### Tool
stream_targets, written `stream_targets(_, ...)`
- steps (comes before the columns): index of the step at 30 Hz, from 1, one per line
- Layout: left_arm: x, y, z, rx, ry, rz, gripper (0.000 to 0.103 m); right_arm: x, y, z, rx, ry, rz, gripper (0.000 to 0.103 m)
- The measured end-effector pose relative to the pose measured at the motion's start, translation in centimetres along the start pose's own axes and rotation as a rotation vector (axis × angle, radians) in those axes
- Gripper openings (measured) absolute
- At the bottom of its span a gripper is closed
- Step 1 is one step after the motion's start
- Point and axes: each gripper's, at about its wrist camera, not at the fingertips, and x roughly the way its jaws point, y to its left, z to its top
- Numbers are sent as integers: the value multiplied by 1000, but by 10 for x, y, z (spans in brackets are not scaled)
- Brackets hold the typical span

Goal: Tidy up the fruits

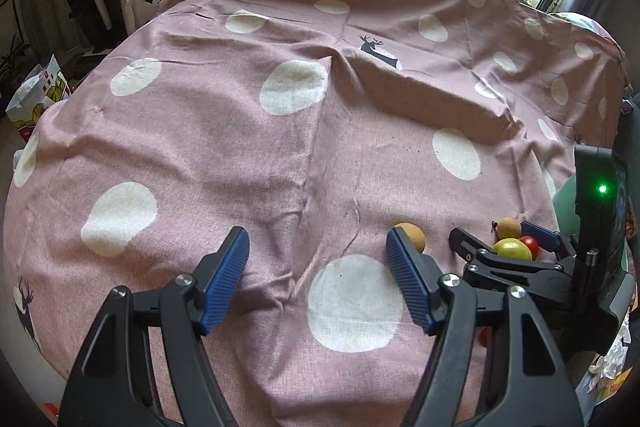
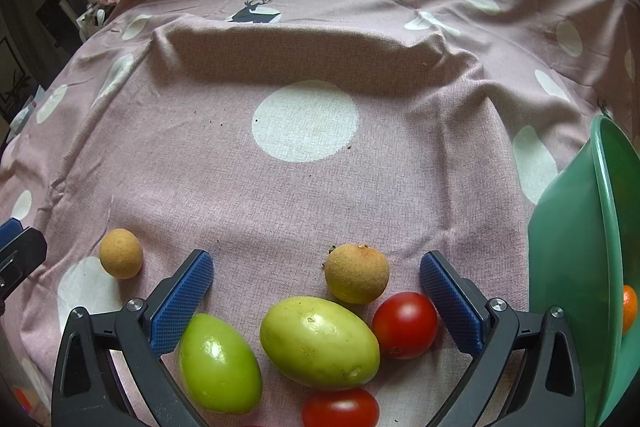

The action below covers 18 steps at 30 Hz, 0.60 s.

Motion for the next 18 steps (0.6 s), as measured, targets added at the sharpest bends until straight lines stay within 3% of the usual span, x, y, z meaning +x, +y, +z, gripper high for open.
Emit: stream_targets(18, 4, -5, 0, 10, 14, -10, 71, 0, 0, 0, 0, 1, 0, 102)
